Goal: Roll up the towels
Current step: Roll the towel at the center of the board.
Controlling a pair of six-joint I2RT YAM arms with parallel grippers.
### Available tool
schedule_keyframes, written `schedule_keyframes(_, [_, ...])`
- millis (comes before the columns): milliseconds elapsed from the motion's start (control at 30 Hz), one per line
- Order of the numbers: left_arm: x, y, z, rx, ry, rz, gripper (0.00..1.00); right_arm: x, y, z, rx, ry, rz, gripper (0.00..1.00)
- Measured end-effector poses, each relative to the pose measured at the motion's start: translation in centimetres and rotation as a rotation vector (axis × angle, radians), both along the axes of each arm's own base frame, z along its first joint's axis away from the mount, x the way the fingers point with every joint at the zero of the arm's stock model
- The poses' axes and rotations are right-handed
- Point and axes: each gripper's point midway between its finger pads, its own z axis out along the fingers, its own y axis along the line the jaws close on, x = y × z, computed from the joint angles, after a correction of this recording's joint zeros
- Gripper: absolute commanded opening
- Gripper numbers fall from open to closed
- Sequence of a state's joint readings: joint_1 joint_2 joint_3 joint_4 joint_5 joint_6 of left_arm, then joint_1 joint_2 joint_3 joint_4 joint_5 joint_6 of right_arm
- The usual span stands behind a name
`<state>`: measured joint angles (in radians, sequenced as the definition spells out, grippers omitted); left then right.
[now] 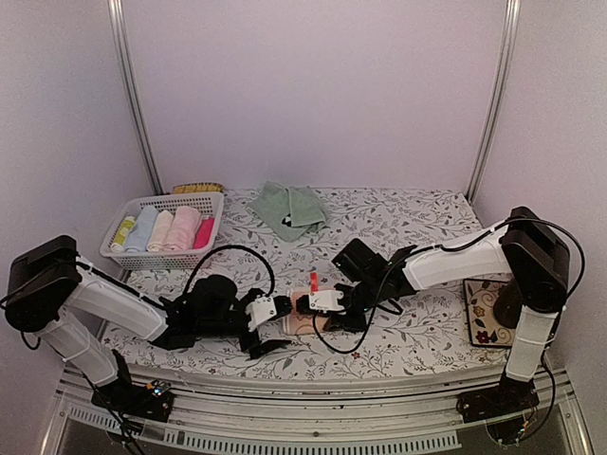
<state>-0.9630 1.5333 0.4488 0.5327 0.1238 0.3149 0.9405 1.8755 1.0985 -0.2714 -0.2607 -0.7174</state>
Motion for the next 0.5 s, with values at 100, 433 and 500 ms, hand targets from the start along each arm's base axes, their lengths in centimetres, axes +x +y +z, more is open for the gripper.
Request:
schedule_keyframes(100, [-0.2, -0.4, 0.0, 0.023, -0.073, -0.01, 0.91, 0.1, 0.1, -0.1, -0.004, 0.048, -0.01, 0.2])
schedule_keyframes(433, [-0.8, -1.8, -2.2, 0.145, -0.232, -0.054, 0.78, 0.2, 0.2, -0.3, 0.001, 0.166, -0.033, 0.2])
schedule_keyframes(500, [-0.6, -2.2, -2.5, 0.166, -0.252, -0.057, 0.78, 0.2, 0.2, -0.3, 0.003, 0.178, -0.033, 0.2])
